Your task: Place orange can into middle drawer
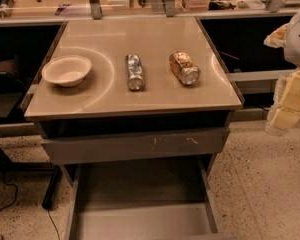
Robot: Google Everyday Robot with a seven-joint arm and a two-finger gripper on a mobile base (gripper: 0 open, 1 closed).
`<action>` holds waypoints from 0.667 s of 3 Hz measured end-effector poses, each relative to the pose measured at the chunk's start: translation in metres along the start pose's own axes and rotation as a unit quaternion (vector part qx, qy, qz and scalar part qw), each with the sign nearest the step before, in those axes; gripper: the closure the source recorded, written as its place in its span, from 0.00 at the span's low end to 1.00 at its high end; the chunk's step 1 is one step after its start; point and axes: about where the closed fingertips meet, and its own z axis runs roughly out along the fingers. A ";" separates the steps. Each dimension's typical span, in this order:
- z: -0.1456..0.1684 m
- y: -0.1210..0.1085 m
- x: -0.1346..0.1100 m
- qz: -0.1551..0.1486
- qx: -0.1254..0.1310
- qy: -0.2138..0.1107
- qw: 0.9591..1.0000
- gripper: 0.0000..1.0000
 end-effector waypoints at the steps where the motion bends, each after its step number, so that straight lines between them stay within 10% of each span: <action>1: -0.001 -0.001 -0.001 0.002 0.002 -0.002 1.000 0.00; 2: 0.010 -0.012 -0.010 0.041 -0.014 -0.006 0.999 0.00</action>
Offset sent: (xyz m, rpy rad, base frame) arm 0.0695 0.0324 -0.0274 0.1690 0.1937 -0.2999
